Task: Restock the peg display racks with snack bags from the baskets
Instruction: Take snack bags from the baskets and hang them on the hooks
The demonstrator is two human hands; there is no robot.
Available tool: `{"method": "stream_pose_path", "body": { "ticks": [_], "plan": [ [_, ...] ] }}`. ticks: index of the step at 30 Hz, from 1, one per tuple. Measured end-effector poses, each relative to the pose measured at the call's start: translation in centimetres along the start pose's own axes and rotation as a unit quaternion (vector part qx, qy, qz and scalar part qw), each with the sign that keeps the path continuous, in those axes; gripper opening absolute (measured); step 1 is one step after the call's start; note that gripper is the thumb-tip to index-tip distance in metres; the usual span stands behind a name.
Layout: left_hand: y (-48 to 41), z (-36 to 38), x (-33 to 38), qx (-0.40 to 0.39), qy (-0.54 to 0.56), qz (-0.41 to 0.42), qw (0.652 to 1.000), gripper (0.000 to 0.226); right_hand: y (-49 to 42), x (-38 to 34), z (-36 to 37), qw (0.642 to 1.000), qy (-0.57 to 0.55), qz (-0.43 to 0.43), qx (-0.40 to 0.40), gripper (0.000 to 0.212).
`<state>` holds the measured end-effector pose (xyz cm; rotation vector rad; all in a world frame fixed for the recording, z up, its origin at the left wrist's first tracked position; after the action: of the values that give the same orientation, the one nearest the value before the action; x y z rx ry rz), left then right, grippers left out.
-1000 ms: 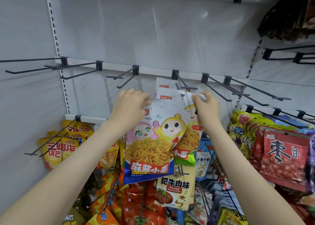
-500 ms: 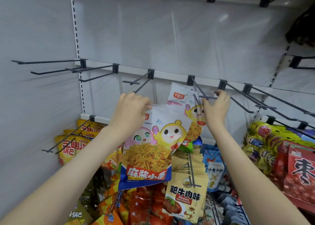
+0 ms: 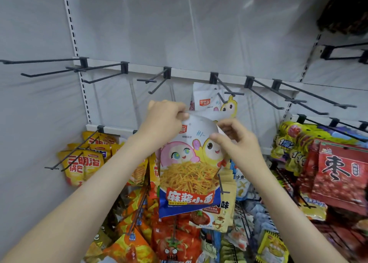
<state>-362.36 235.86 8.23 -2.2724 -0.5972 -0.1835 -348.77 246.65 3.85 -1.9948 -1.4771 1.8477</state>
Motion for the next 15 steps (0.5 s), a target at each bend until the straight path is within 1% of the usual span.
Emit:
{"method": "stream_pose_path", "body": {
  "ticks": [3, 6, 8, 9, 11, 13, 15],
  "plan": [
    [0.8, 0.5, 0.2, -0.03, 0.052, -0.022, 0.998, 0.02, 0.4, -0.1, 0.0, 0.996, 0.084, -0.017, 0.013, 0.015],
    [1.6, 0.5, -0.1, -0.052, 0.093, -0.044, 0.993, 0.02, 0.8, -0.6, 0.3, 0.993, 0.111, -0.026, 0.012, 0.008],
    [2.0, 0.5, -0.7, -0.079, 0.152, -0.071, 0.983, 0.021, 1.2, -0.9, 0.9, 0.993, 0.117, -0.027, -0.016, 0.008],
    [2.1, 0.4, -1.0, -0.089, 0.188, -0.083, 0.975, 0.024, 1.5, -1.1, 1.3, 0.992, 0.114, -0.031, -0.038, 0.011],
    [2.4, -0.1, -1.2, -0.095, 0.235, -0.096, 0.963, 0.026, 2.3, -1.7, 2.5, 0.989, 0.112, -0.053, -0.077, 0.013],
    [2.6, -0.6, -1.2, -0.102, 0.238, -0.095, 0.961, 0.024, 2.8, -1.9, 3.2, 0.987, 0.112, -0.071, -0.093, 0.009],
    [2.9, -0.7, -1.1, -0.12, 0.211, -0.081, 0.967, 0.021, 2.8, -1.9, 3.3, 0.989, 0.105, -0.07, -0.077, 0.006]
  ]
}}
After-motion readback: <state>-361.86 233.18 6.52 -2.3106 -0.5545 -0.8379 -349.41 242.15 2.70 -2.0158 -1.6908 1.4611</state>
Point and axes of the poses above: each hand's wrist, its own y-axis away from the middle knuckle, its own z-axis out of the palm, x = y × z, the point moved 9 cm from there along -y, towards the middle knuckle, and after that the axes turned 3 degrees about x, right-handed, at the moved point
